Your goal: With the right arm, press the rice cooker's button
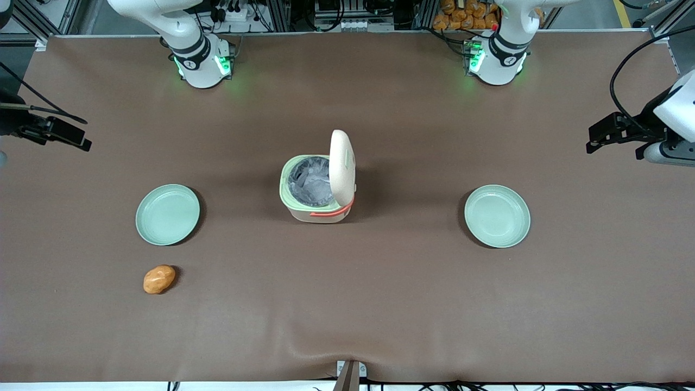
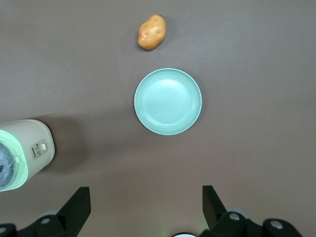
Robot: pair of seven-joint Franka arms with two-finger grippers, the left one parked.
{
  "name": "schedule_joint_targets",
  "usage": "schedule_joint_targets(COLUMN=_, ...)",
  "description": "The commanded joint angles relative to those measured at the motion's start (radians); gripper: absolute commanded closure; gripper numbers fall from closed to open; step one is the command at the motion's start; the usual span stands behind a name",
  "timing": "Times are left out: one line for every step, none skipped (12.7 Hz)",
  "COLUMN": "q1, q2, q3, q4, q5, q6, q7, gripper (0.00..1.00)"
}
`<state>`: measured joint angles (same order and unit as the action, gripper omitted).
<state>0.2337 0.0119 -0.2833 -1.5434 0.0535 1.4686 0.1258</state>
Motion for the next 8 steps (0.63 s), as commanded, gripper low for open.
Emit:
schedule_joint_targets(q1=-0.013, q2=-0.046, q3=0.016, q4=-0.029, q5=0.006, q6=0.019, q7=-0.02, gripper=0.0)
schedule_joint_targets(q1=-0.013, q2=-0.059, q3=0.016, q4=-0.027, q5=0.003, q6=0.022, q7=-0.061, gripper=0.0)
schedule_joint_targets(q1=-0.013, q2=-0.067, q3=0.015, q4=-0.027, q5=0.003, q6=0.022, q7=-0.074, gripper=0.0)
schedule_joint_targets(q1=-0.013, q2=-0.067, q3=0.015, q4=-0.026, q5=0.0, q6=0.015, q7=-0.077, gripper=0.0)
schedule_joint_targets(q1=-0.013, q2=-0.067, q3=0.015, q4=-0.017, q5=-0.003, q6=0.01, q7=-0.08, gripper=0.0)
schedule_joint_targets(q1=-0.013, q2=-0.064, q3=0.015, q4=-0.006, q5=-0.007, q6=0.01, q7=-0.08, gripper=0.0)
schedule_joint_targets(q1=-0.013, q2=-0.063, q3=0.016, q4=0.005, q5=-0.027, q6=0.01, q7=-0.08, gripper=0.0)
schedule_joint_targets(q1=-0.013, q2=-0.061, q3=0.018, q4=0.011, q5=-0.03, q6=0.01, q7=-0.078, gripper=0.0)
